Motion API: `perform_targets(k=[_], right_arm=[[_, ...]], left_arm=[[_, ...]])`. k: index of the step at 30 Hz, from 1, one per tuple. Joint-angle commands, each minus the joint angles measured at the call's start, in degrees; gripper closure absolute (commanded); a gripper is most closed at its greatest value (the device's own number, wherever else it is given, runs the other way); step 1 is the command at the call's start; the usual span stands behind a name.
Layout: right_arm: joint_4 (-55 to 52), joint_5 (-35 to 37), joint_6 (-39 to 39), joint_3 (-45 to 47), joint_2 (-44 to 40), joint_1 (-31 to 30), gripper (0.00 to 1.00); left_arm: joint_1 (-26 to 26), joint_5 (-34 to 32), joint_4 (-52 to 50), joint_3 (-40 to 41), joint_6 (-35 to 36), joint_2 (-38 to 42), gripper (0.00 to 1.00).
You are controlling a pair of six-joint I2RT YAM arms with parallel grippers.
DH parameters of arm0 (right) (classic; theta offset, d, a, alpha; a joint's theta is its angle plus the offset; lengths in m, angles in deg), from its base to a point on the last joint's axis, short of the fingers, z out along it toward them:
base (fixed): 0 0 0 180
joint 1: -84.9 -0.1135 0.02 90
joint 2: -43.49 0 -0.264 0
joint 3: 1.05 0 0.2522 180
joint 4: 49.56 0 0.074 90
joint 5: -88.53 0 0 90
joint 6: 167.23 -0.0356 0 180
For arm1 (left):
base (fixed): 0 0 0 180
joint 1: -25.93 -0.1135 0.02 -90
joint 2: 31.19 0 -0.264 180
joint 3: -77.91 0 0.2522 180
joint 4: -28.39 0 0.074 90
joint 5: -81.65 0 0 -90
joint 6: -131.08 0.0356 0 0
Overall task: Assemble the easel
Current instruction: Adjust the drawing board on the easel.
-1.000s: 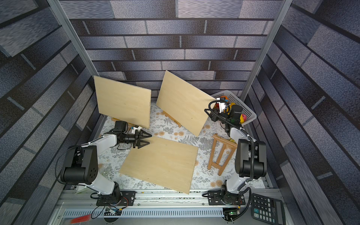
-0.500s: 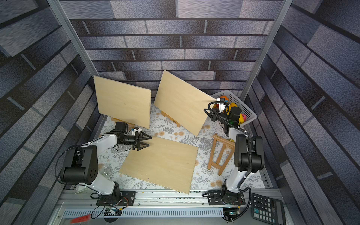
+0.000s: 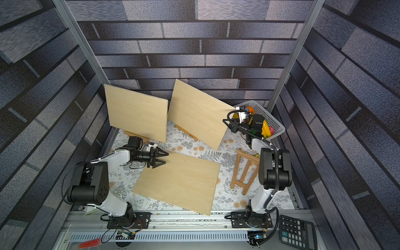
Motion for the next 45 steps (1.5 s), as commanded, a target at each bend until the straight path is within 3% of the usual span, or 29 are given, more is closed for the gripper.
perform_targets(k=[1,5,15,17,19,23,28,36,42,45], right_arm=[[-24.27,-4.10,11.53,-5.09,-0.42,-3.43,0.94],[-28.94,-4.29,14.74,-7.44,0.89,-4.38,0.94],[-16.04,-4.78,5.01,-6.25,3.96,-5.01,0.94],[-15.26,-4.40,4.46,-6.34,4.43,-5.01,0.84],[-15.51,-3.80,4.32,-6.39,4.72,-4.92,0.65],[-13.33,-3.45,2.29,-6.68,5.29,-4.85,0.55],[-6.60,-1.13,-2.89,-5.01,3.99,-3.56,0.01],[12.71,1.09,-20.61,2.17,-0.87,3.43,0.00],[5.18,2.20,-17.72,6.28,-7.12,5.73,0.00],[-6.55,6.67,-13.55,7.41,-12.56,7.26,0.00]], left_arm=[[0.26,-0.46,0.83,0.75,-0.20,2.06,0.32],[0.67,-0.74,2.43,1.62,-1.35,2.27,0.32],[1.80,-2.02,3.83,2.25,-3.02,2.72,0.32],[2.01,-2.29,3.92,2.40,-3.36,2.98,0.32],[2.27,-2.59,4.13,2.51,-3.77,3.33,0.32],[2.60,-3.15,4.76,2.86,-4.57,3.90,0.32],[2.87,-3.55,4.92,2.71,-5.06,4.56,0.32],[2.78,-3.66,8.08,2.25,-6.76,4.44,0.32],[2.79,-3.19,11.27,2.22,-8.00,3.75,0.32],[2.97,-3.42,11.93,2.13,-8.29,3.86,0.32]])
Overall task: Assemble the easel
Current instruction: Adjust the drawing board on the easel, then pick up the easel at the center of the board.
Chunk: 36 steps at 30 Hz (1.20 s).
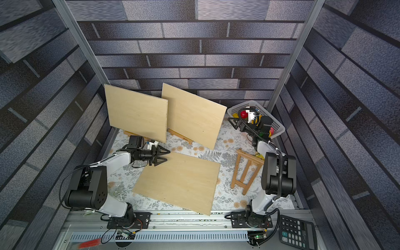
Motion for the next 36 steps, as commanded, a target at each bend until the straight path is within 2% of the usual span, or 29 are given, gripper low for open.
perform_targets(k=[1,5,7,11,16,20,22,26,31,36], right_arm=[[-13.00,5.70,4.82,1.49,-7.14,1.14,0.00],[-36.54,19.87,11.91,-0.01,-16.13,1.47,0.00],[-44.07,23.16,13.72,-0.90,-19.42,1.45,0.00],[-59.95,32.77,9.85,-2.97,-23.83,1.43,0.00],[-71.51,30.89,4.00,-1.95,-27.11,1.42,0.00],[-84.50,33.94,2.81,-0.31,-30.73,0.56,0.00],[-89.51,34.27,1.72,1.60,-31.29,-2.53,0.00],[-93.44,34.91,-1.42,7.15,-32.29,-11.21,0.00],[-90.99,33.58,-6.47,14.51,-33.77,-17.21,0.00],[-84.91,33.22,-10.48,19.59,-31.44,-24.03,0.00]], left_arm=[[0.44,-0.08,1.63,0.14,-0.75,1.04,0.32],[1.56,-1.07,4.38,0.13,-1.21,1.66,0.31],[1.94,-1.22,5.73,0.63,-1.66,1.66,0.31],[2.09,-1.42,9.25,1.70,-2.97,1.57,0.31],[3.06,-3.22,7.57,1.04,-1.06,2.39,0.31],[4.59,-8.89,0.04,-0.38,3.85,4.93,0.29],[4.89,-12.03,-1.39,0.14,4.90,6.39,0.28],[4.88,-16.67,-2.93,2.04,5.51,9.34,0.27],[5.07,-20.12,-5.22,3.78,6.44,12.06,0.26],[5.32,-20.81,-4.92,5.55,5.97,13.84,0.25]])
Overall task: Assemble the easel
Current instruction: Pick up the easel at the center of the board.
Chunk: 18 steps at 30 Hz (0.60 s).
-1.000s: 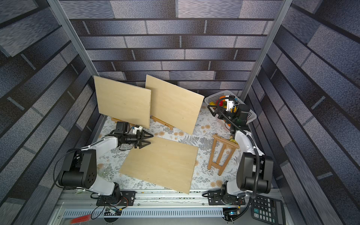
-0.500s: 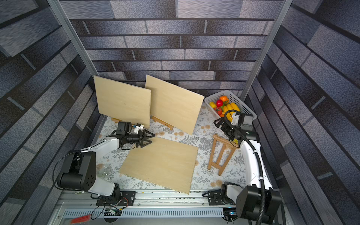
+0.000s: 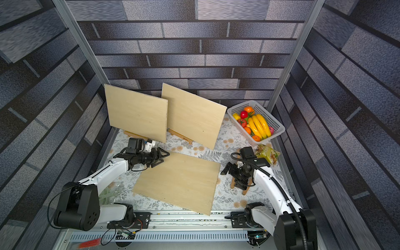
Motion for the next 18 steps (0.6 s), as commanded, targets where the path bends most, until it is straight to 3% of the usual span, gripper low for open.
perform_targets(k=[1,12,18], right_arm=[[3.92,0.01,-4.29,2.49,1.86,-3.75,0.00],[18.25,1.15,-10.17,3.63,14.86,-18.01,0.00],[1.28,17.44,-8.38,-3.98,5.37,-16.94,0.00]], left_arm=[[0.54,-2.20,-1.62,1.64,1.22,2.38,0.25],[1.61,-2.30,-1.72,2.58,0.77,4.40,0.25],[2.02,-2.34,-0.07,2.30,0.43,4.30,0.25]])
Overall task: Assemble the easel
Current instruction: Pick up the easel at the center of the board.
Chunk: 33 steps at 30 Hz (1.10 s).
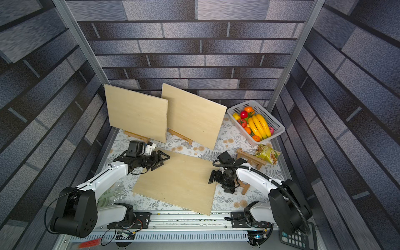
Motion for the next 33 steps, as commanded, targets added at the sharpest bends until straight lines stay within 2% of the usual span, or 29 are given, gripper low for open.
perform_targets(k=[1,6,9,12,16,18,23,27,33], right_arm=[[-11.52,10.51,0.63,-4.84,-6.10,2.43,0.00],[-20.36,15.81,7.06,-8.52,-7.48,8.85,0.01],[-20.26,16.94,10.24,-11.56,-2.42,10.08,0.04],[-18.59,18.43,12.52,-14.47,3.36,10.36,0.13],[-16.72,19.91,15.06,-16.44,8.13,12.69,0.16],[-15.67,19.45,16.15,-16.48,10.57,14.27,0.18],[-11.97,16.86,17.39,-16.65,14.93,14.98,0.34],[-9.71,14.81,17.12,-15.80,18.15,15.02,0.36],[-9.01,15.25,17.07,-13.28,18.70,15.11,0.36]], left_arm=[[0.80,-0.54,0.51,-0.09,0.46,1.22,0.25],[2.34,-0.70,2.59,0.11,0.42,-0.21,0.25],[2.87,-0.25,3.78,0.32,0.20,-1.02,0.25],[2.85,0.31,2.76,-0.23,0.99,-1.35,0.25],[2.92,0.08,-0.21,-0.48,2.39,0.87,0.24],[2.57,0.07,-0.94,0.16,2.69,2.18,0.24],[1.99,-0.49,-1.26,2.40,1.75,5.59,0.24],[1.53,-0.62,-1.83,3.26,1.19,7.38,0.24],[1.33,-0.90,-3.99,2.56,1.58,8.79,0.24]])
